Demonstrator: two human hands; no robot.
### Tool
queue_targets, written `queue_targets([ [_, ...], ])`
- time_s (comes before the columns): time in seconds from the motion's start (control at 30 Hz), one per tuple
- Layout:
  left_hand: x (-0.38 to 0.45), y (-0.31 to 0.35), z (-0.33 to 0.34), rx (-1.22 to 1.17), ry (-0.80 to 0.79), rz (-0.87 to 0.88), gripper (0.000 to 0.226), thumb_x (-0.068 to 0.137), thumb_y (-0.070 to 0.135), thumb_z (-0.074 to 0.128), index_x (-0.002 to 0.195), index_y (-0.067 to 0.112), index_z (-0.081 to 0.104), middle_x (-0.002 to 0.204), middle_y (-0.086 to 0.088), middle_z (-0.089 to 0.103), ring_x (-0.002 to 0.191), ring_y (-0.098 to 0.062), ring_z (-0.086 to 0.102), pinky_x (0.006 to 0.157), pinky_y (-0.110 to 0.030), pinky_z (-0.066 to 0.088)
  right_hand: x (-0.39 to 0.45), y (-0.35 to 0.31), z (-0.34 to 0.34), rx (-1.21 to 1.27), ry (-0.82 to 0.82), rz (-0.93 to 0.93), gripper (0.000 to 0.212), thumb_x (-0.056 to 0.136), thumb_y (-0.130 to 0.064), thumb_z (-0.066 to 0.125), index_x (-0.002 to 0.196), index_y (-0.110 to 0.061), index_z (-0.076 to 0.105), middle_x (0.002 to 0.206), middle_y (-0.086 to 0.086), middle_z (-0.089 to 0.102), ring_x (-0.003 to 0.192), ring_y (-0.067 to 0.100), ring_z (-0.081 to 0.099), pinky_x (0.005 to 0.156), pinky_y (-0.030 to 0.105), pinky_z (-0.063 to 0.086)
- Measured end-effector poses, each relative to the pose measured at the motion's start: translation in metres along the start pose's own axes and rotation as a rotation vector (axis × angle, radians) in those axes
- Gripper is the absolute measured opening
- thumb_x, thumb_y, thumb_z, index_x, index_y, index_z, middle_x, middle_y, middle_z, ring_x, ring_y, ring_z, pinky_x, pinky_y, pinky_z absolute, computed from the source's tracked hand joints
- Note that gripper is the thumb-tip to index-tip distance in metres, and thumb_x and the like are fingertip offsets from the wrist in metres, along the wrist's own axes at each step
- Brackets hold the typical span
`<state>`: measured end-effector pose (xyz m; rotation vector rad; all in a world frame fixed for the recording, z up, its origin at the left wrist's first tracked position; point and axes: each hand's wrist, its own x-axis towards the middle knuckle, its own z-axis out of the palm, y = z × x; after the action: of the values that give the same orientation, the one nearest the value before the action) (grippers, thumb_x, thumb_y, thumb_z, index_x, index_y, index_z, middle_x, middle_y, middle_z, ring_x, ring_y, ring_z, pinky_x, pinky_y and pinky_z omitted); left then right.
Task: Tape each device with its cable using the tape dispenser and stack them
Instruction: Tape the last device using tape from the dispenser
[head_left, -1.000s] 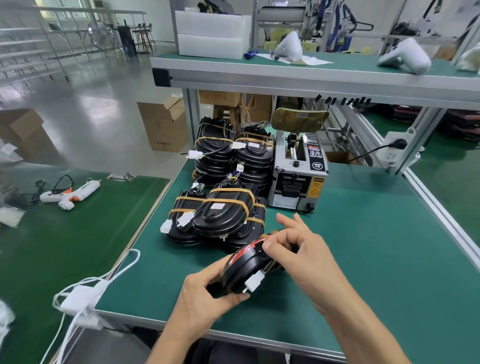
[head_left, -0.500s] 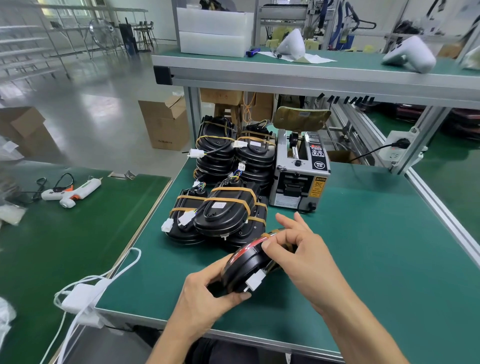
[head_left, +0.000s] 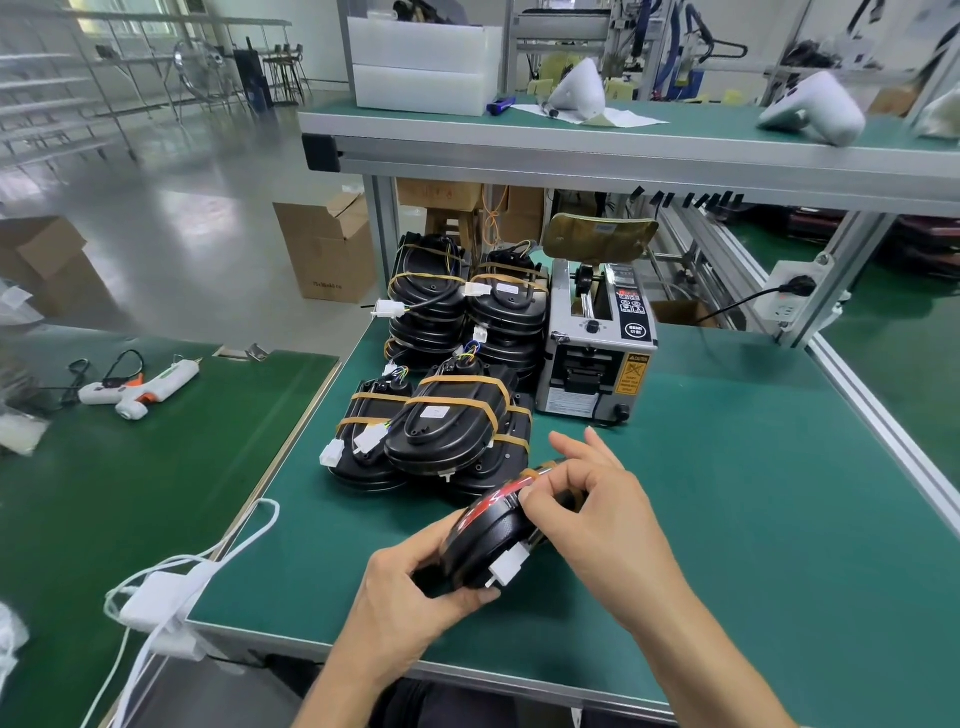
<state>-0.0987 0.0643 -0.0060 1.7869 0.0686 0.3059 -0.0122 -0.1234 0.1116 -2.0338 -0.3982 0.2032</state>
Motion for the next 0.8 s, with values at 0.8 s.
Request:
queue_targets([
  [0.8,0.0,-0.006,-0.001,0.026,-0.004,-0.006,0.074,0.076,0.048,0.097,0.143,0.045,0.067,0.128,0.013,0.078,0.122,-0.007,0.073,0.103,-0.013,0.051,0.084,0.038,-0.025,0.298,0.45,0.073,0.011,0.091,-0.023,0.07,0.084,-0.029,0.077,0.081,-0.009,0.076,0.08,0.006,0.069,0.075,0.02,0.052],
])
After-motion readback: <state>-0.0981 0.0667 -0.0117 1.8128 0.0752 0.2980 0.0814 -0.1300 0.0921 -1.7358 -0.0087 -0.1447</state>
